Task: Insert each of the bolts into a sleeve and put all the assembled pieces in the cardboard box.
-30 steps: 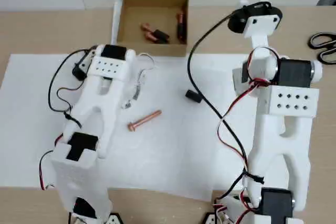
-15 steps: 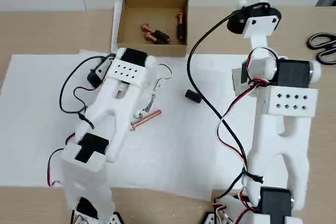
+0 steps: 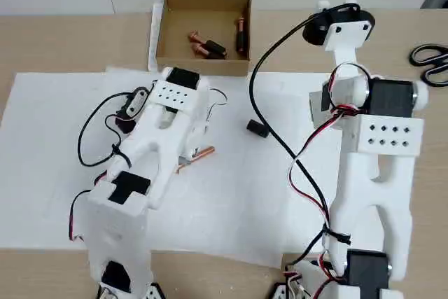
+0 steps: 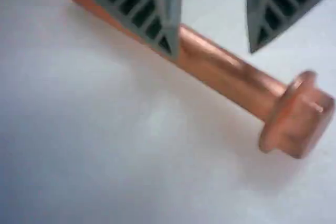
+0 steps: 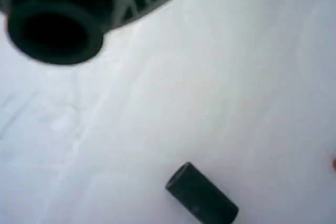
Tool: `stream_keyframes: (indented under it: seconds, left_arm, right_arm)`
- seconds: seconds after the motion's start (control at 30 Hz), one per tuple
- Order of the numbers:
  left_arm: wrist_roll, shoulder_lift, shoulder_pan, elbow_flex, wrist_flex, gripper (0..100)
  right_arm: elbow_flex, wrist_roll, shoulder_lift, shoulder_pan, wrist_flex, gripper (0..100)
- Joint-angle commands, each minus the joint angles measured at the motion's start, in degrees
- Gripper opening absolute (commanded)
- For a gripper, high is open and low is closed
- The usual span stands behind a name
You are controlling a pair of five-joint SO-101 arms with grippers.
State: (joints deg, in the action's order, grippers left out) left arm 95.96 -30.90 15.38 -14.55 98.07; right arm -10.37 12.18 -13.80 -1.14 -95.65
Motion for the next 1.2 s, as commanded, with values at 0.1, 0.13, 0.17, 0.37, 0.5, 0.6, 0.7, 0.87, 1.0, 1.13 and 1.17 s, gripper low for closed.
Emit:
stream_keyframes:
  seconds: [0.1,0.13,0.17,0.37,0.5,0.6,0.7,0.87,1.0,1.13,1.17]
  left_arm:
    - [1.7,-1.1,0.3,0.0,0.5,9]
    - [1.7,-1.1,0.3,0.0,0.5,9]
    - [1.7,-1.2,0.3,0.0,0.5,9]
    - [1.3,-0.7,-1.1,-0.7,0.3,9]
    - [1.2,-0.6,-4.2,-6.8,0.6,9]
    - [1.2,-0.6,-7.1,-12.6,1.2,9]
    - [1.2,-0.6,-9.1,-19.1,2.4,9]
    - [-1.1,-0.5,-10.8,-28.0,2.4,9]
    - [-18.8,-0.3,-11.0,-32.4,2.5,9]
    - [-45.9,6.4,-11.0,-30.8,2.5,9]
    - [-52.0,8.6,-11.1,-29.4,2.5,9]
  right_arm:
    - [-0.4,-0.8,-2.2,-0.5,0.0,0.3]
    - [-0.4,-0.8,-2.1,-0.5,0.0,0.3]
    - [-0.4,-0.8,-2.0,-0.5,0.0,0.3]
    - [-0.4,-0.8,-1.9,-0.5,0.1,0.3]
    - [-0.4,-0.8,-1.8,-0.3,0.2,0.3]
    - [-0.4,-0.8,-1.8,-0.2,0.2,0.3]
    - [-0.4,-0.8,-1.8,-0.2,0.2,0.3]
    - [-0.4,-0.8,-2.2,-0.5,0.0,0.3]
    - [-0.4,-0.7,-2.3,-0.5,-0.1,0.3]
    - [-0.4,-0.6,-2.3,-0.6,-0.2,0.3]
    - [-0.4,-0.5,-2.3,-0.6,-0.2,0.3]
